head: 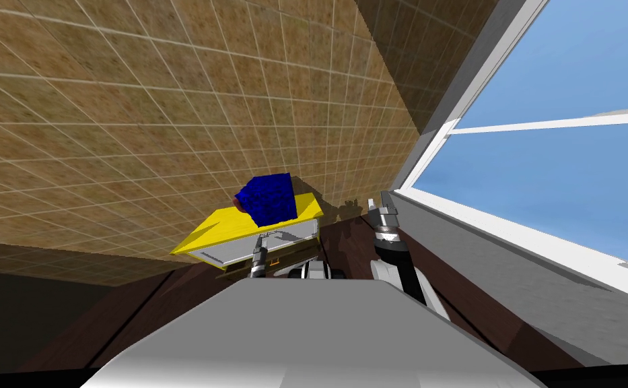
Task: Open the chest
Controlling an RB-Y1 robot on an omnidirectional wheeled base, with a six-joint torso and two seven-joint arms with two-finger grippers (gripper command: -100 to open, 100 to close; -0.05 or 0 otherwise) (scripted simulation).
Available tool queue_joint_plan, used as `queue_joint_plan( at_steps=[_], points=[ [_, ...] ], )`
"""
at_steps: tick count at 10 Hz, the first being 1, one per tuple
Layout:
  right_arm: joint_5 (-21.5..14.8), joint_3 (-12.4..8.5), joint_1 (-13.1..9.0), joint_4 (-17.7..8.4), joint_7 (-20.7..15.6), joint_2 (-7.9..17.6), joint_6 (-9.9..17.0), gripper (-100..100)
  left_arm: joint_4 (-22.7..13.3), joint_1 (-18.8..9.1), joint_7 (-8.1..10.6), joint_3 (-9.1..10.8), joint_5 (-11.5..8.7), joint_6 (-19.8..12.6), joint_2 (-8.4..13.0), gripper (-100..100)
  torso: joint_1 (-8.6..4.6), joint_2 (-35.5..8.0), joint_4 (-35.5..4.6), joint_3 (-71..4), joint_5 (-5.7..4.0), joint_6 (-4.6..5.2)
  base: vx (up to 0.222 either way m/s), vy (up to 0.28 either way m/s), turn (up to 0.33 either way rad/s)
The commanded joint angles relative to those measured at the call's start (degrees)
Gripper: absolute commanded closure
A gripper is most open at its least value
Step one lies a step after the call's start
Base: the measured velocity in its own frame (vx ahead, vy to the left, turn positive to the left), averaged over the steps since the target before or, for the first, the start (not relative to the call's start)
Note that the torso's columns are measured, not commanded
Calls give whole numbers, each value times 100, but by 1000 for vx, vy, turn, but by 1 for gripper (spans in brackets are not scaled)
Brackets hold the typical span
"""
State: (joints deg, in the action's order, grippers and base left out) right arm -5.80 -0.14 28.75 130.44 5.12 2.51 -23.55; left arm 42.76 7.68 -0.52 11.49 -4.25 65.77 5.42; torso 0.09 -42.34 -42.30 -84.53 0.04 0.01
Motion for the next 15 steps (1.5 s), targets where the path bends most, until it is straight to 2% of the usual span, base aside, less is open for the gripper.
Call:
queue_joint_plan(
  at_steps=[1,4,5,6,8,10,11,12,13,14,15],
  points=[
    [0,-1,0,0,0,1,0,0,66,-129,14,16,-15,-218,62,-100,20,-7,-1,4,3,-3,1,-28,19],
    [0,-1,0,0,0,1,0,0,156,-316,38,45,-37,-505,178,-100,-6,2,1,-2,-3,-2,-6,-22,16],
    [0,-1,0,0,0,1,0,0,95,-286,42,42,-34,-411,165,-100,-12,6,2,-4,-5,-1,-3,-10,1],
    [0,-1,0,0,0,1,0,0,66,-129,14,16,-15,-218,62,100,-9,7,2,-4,-4,-2,7,17,-32],
    [0,-2,0,0,0,2,0,0,66,-129,14,16,-15,-218,62,100,-15,-6,-16,-1,-19,-1,4,23,-3],
    [0,-1,-1,0,0,1,0,0,5,-5,-3,-3,0,-27,-16,100,-19,-3,-3,2,-9,-1,0,12,-14],
    [0,-1,-1,0,0,1,0,0,115,9,12,-2,-2,-137,6,100,-13,1,0,-1,-5,-1,0,0,0],
    [0,-1,0,0,0,1,0,0,136,-54,60,29,-49,-284,87,-100,-10,6,1,-4,-4,-1,-4,30,54],
    [0,-2,0,0,0,2,0,0,216,19,35,9,-24,-237,43,-100,1,7,2,-5,-2,-2,-3,19,11],
    [0,-1,0,0,0,1,0,0,47,0,32,251,-229,-244,167,-100,-7,7,2,-5,-2,-1,-64,8,-376],
    [0,0,-3,0,0,1,0,0,47,0,32,251,-229,-244,167,-100,-14,-12,-3,6,-5,5,-76,9,-344]
  ],
)
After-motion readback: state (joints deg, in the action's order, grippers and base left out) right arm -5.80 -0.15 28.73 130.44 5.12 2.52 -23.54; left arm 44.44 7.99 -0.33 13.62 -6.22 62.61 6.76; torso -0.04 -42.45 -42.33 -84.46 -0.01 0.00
